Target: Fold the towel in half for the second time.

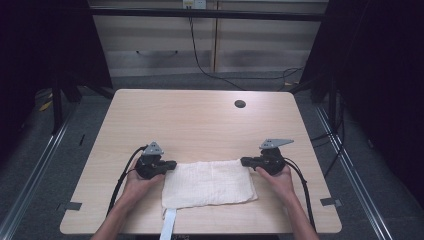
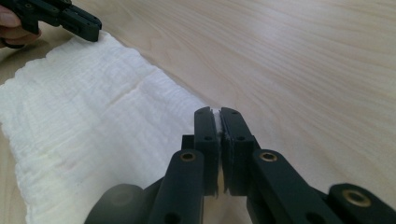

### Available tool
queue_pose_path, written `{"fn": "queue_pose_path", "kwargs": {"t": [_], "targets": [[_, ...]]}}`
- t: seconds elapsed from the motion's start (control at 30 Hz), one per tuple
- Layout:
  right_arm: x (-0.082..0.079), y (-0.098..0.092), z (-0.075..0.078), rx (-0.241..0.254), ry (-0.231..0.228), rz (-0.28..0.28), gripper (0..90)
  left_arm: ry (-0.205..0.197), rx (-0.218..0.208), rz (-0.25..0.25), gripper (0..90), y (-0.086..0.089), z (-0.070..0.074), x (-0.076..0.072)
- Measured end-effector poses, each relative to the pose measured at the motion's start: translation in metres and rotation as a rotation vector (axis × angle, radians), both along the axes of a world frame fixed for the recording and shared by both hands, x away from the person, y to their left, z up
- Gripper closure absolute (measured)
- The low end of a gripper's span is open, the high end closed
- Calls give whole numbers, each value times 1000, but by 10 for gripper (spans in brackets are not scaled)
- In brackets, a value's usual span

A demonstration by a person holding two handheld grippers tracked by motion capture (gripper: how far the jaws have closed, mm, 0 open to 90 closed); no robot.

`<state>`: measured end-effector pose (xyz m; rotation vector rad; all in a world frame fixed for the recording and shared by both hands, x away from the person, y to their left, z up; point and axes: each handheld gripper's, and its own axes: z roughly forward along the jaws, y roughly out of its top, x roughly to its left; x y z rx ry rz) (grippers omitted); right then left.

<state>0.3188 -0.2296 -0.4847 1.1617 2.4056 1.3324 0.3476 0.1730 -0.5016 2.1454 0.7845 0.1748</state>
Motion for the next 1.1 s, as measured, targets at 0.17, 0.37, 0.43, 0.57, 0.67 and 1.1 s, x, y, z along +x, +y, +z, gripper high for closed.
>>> {"fn": "queue_pose_path", "kwargs": {"t": [0.17, 0.37, 0.43, 0.57, 0.67, 1.1], "targets": [[-4, 0, 7, -5, -17, 12, 863, -3, -17, 15, 864, 1, 3, 1], [-13, 3, 21, 9, -55, 46, 863, -8, -25, 22, 865, 2, 5, 2], [-16, 5, 24, 8, -65, 62, 862, -7, -28, 24, 864, 2, 5, 2], [-24, 9, 29, 14, -73, 91, 862, -7, -31, 42, 864, 3, 5, 2], [-29, 10, 30, 21, -79, 106, 861, -8, -35, 57, 865, 3, 6, 2], [-58, 14, 20, 25, -44, 159, 857, -19, -48, 87, 865, 2, 6, 0]]}}
